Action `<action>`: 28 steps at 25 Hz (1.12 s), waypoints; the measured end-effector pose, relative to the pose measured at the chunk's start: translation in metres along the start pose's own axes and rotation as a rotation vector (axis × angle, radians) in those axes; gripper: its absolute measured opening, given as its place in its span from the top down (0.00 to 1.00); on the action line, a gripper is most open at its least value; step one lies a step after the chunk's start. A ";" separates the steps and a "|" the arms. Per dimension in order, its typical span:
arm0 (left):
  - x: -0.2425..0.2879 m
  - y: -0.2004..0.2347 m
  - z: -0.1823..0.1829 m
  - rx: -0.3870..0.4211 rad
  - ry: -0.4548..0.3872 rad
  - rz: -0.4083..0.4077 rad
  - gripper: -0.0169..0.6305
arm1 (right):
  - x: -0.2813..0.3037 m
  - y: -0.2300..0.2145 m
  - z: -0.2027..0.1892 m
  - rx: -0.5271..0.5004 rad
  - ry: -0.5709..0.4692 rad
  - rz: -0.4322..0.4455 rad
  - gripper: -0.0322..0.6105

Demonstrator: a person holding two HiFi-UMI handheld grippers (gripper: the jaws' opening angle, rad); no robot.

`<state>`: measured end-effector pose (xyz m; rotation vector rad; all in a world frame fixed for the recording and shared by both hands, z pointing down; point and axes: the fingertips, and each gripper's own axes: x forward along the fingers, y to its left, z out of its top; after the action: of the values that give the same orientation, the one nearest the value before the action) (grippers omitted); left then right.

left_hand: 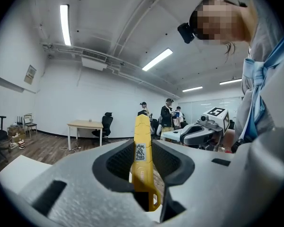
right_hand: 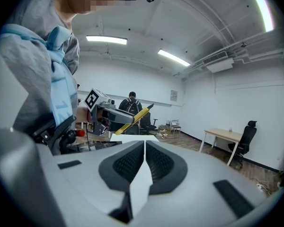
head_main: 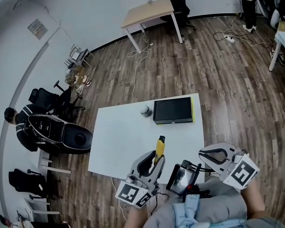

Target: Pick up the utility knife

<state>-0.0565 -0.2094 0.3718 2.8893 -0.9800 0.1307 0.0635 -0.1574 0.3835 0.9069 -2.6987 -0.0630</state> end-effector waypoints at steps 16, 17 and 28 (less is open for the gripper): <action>0.003 -0.010 0.001 -0.001 0.010 -0.021 0.78 | -0.015 -0.002 0.000 -0.009 0.032 -0.040 0.91; 0.002 -0.010 0.001 -0.002 0.010 -0.022 0.78 | -0.014 -0.002 0.000 -0.010 0.033 -0.040 0.91; 0.002 -0.016 -0.002 0.002 0.004 -0.025 0.78 | -0.017 0.003 -0.003 -0.026 0.031 -0.033 0.91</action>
<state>-0.0453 -0.1982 0.3728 2.9005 -0.9428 0.1354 0.0757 -0.1446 0.3823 0.9367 -2.6482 -0.0902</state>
